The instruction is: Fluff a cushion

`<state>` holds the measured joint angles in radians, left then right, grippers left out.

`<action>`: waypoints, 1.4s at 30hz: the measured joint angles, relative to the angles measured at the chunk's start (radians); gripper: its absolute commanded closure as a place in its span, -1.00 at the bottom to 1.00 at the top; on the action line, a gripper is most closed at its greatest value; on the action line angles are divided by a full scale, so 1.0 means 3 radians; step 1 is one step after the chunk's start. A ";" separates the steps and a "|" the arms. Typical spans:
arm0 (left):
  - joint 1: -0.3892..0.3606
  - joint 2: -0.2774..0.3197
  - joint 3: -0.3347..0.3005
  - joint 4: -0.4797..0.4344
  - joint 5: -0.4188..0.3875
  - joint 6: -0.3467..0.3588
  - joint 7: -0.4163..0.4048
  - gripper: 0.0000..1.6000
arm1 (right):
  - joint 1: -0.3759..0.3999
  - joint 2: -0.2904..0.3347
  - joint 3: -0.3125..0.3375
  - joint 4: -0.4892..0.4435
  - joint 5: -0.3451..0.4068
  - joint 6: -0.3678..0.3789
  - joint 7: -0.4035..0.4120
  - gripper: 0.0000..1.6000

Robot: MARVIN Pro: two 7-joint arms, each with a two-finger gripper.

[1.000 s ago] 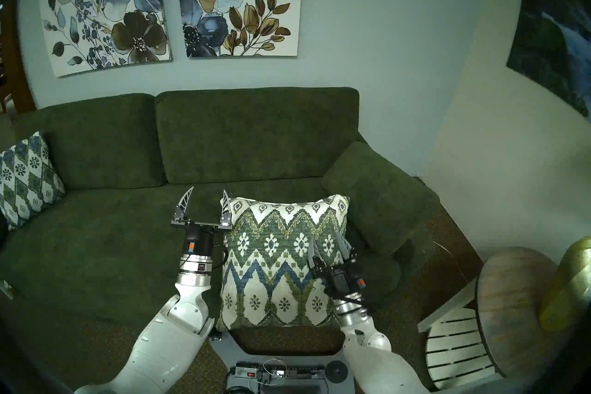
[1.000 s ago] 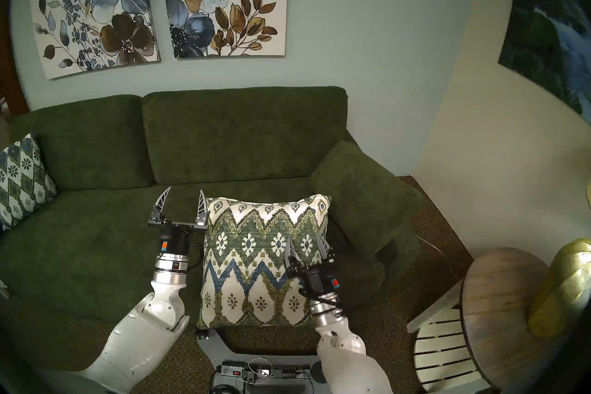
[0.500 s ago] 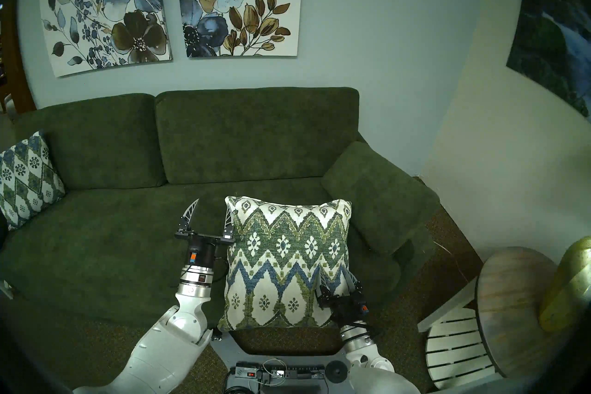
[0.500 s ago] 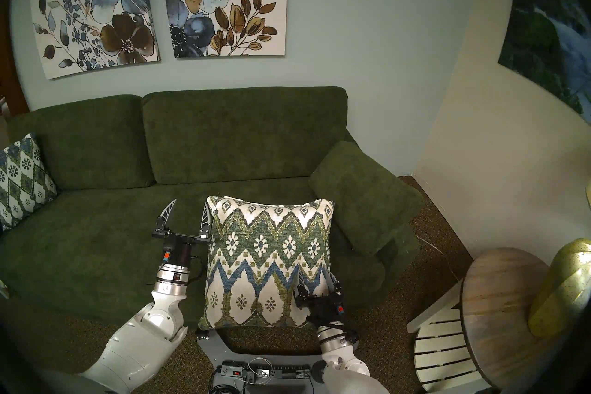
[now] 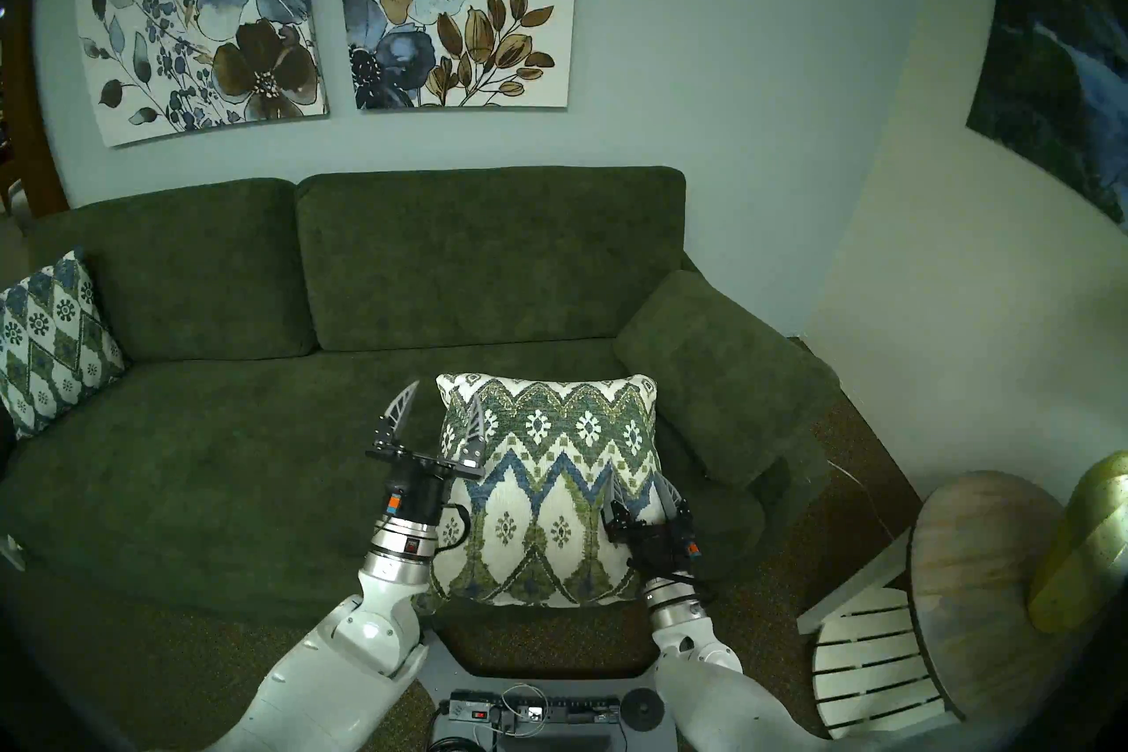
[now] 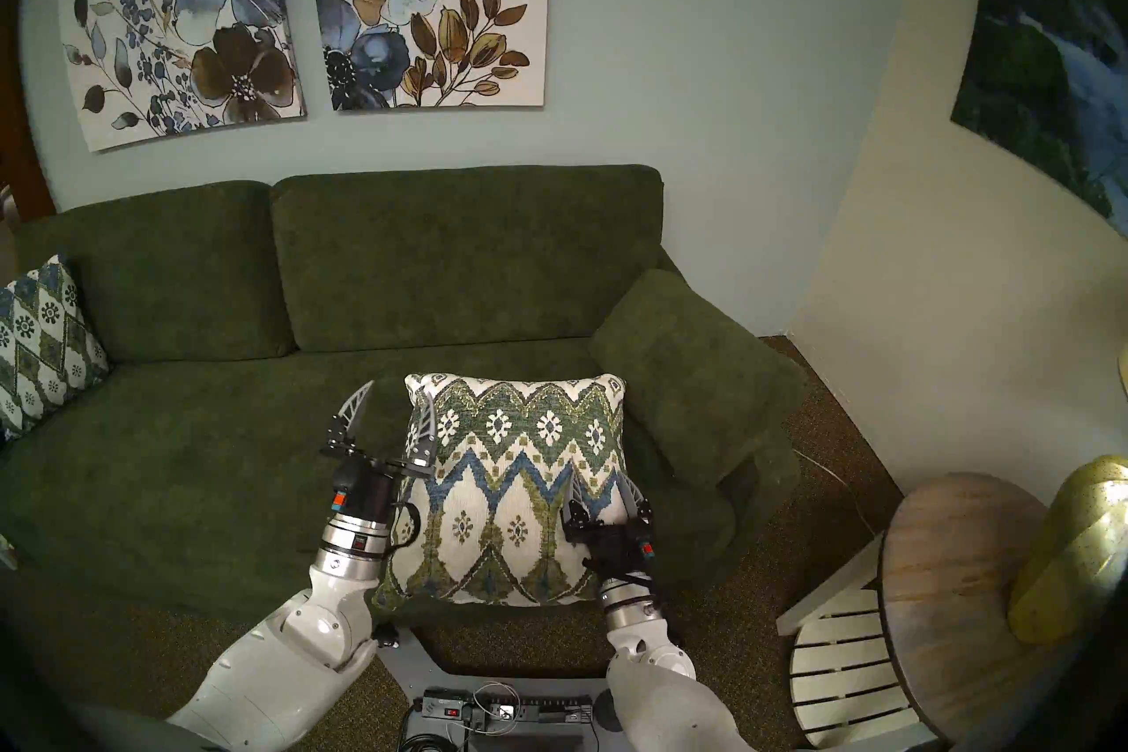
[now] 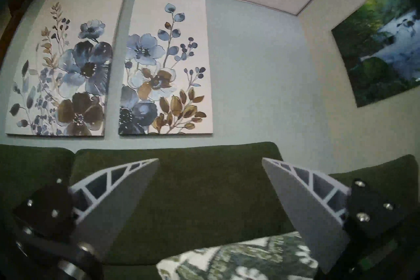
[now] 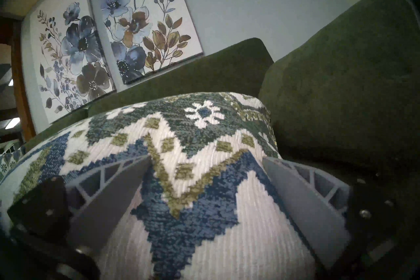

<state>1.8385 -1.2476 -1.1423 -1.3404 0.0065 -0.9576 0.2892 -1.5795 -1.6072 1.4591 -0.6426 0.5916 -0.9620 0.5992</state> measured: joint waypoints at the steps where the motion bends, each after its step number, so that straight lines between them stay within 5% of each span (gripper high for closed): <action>1: 0.0016 -0.0009 0.0046 0.0050 0.0006 0.0000 -0.0023 -1.00 | 0.0005 0.0000 -0.0011 -0.0002 -0.0002 0.0000 0.0003 -1.00; 7: 0.0102 -0.0041 0.0280 0.0477 0.0030 0.0083 -0.0155 -1.00 | 0.0022 0.0005 -0.0102 -0.0042 -0.0011 0.0000 0.0047 -1.00; 16: -0.0085 -0.0042 0.0260 0.1043 -0.0015 0.0288 -0.0259 -1.00 | 0.0005 0.0039 -0.0226 -0.0153 -0.0023 0.0002 0.0144 -1.00; 34: -0.0529 -0.0133 0.0188 0.1501 -0.0073 0.0329 -0.0473 -1.00 | 0.0064 0.0040 -0.0287 -0.0743 -0.0022 0.0003 0.0362 -1.00; 42: -0.0641 -0.0290 0.0209 0.1691 -0.0117 0.0298 -0.0528 -1.00 | 0.0230 0.0021 -0.0539 -0.1103 -0.0056 0.0002 0.0506 -1.00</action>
<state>1.6462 -1.3346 -1.0797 -0.8331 -0.0286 -0.8683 0.1307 -1.5103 -1.6009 1.2975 -0.9734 0.5750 -0.9613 0.7509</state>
